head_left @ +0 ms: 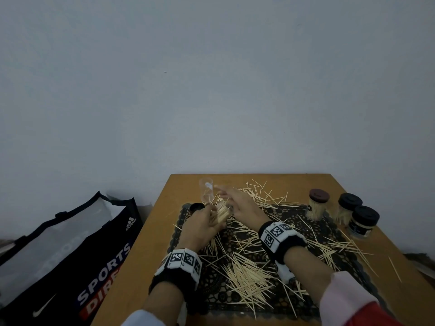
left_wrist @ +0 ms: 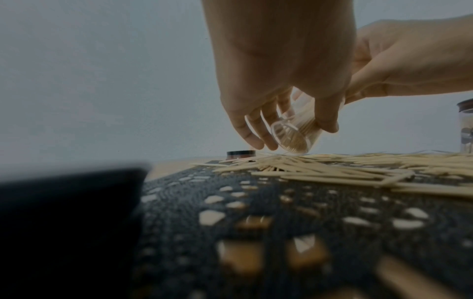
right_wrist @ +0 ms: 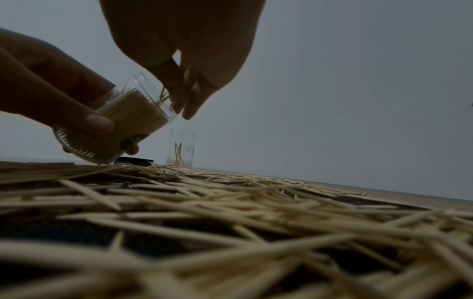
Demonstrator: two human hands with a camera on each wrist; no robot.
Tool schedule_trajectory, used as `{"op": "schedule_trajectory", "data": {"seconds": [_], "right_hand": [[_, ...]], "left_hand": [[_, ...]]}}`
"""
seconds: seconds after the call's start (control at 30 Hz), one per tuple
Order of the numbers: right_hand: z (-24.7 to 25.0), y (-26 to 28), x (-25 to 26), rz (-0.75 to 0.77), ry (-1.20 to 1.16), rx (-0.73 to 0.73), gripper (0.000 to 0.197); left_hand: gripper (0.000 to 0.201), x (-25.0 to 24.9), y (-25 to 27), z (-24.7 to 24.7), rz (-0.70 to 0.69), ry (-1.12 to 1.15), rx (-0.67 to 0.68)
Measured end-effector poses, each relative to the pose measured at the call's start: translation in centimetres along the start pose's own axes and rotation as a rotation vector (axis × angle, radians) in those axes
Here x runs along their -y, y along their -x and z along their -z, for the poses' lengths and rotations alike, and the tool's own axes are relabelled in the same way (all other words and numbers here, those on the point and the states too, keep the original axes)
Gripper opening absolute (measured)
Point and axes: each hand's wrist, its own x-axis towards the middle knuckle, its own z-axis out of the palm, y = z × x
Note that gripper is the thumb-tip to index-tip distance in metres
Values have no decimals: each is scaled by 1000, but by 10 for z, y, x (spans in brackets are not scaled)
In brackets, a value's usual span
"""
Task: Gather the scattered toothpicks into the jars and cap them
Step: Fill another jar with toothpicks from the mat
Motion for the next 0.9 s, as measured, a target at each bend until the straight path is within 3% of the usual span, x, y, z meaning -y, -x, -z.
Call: {"op": "schedule_trajectory", "data": {"seconds": [0.1,0.3,0.4,0.53,0.67,0.83,0.9], "right_hand": [[1,0,0,-17,52,-27,72],[4,1,3,20,156,-107,42],[4,2,4,33,236,-57,47],[5,2,6,-3,252,-106,58],[2,2,2,57,285,-4,58],[7,1,5,-61,323,-67,56],[7,3,5,-178,374,-55,52]], "left_hand": [[58,1,0,0,13,-19,-8],[51,3,-1,1,68,-45,-88],[51,3,-1,1,62,-46,-81],[52,3,-1,1,66,-45,-85],[49,2,0,1,62,-46,-88],[51,2,0,2,77,-44,-109],[51,2,1,3,90,-36,-117]]}}
